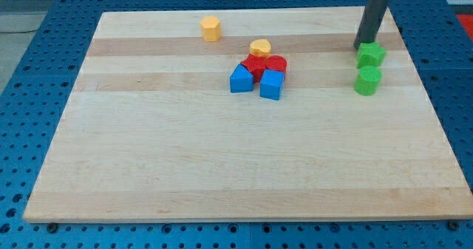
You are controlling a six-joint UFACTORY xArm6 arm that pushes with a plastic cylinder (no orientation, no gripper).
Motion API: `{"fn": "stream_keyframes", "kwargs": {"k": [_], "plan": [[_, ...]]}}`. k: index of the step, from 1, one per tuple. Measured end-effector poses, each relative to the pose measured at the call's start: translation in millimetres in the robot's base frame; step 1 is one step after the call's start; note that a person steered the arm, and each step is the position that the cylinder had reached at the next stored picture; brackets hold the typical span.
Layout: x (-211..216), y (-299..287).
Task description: Place the yellow heart left to the green star
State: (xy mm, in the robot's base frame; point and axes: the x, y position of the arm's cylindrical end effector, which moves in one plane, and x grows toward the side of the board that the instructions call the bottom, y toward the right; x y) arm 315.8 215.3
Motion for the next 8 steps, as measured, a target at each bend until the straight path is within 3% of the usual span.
{"fn": "stream_keyframes", "kwargs": {"k": [3, 4, 7, 8], "plan": [[12, -1], [-14, -32], [-30, -246], [-11, -259]]}}
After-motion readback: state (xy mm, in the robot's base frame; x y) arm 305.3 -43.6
